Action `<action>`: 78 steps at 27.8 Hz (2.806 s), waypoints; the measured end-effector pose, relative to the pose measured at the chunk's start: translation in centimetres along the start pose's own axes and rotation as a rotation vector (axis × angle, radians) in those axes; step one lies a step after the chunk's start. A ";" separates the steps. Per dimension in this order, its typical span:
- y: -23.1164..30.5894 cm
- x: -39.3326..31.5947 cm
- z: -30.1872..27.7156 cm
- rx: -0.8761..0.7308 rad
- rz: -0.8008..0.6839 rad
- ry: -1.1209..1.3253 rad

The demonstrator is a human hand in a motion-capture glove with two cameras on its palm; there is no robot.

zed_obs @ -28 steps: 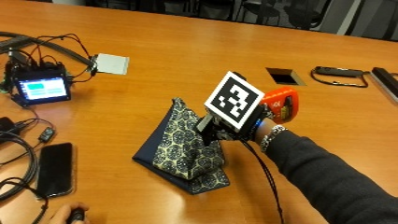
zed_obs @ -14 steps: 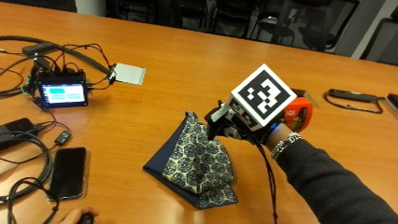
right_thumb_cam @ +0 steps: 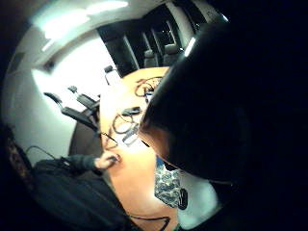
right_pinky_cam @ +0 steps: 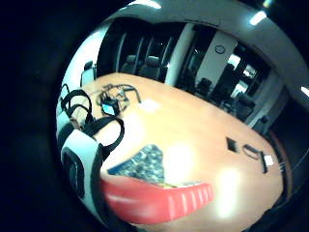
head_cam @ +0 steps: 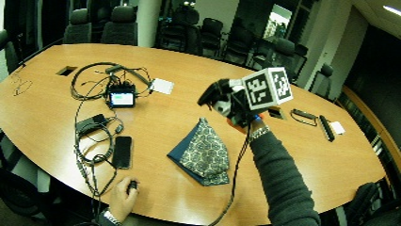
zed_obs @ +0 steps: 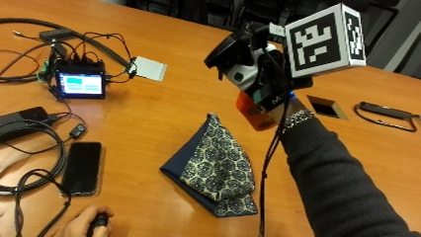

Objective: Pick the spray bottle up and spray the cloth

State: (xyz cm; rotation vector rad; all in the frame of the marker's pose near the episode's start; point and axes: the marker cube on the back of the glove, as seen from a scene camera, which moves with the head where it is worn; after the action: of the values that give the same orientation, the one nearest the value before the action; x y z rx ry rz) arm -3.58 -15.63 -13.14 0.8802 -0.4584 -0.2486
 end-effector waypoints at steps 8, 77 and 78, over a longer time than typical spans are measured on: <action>-2.2 -2.7 1.7 0.094 0.101 -0.198; 9.4 0.1 12.2 0.128 0.836 -0.415; 9.4 0.0 12.4 0.108 0.843 -0.413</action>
State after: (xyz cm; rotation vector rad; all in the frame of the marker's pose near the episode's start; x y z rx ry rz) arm -9.37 -18.27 1.03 0.6702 -1.1889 0.3827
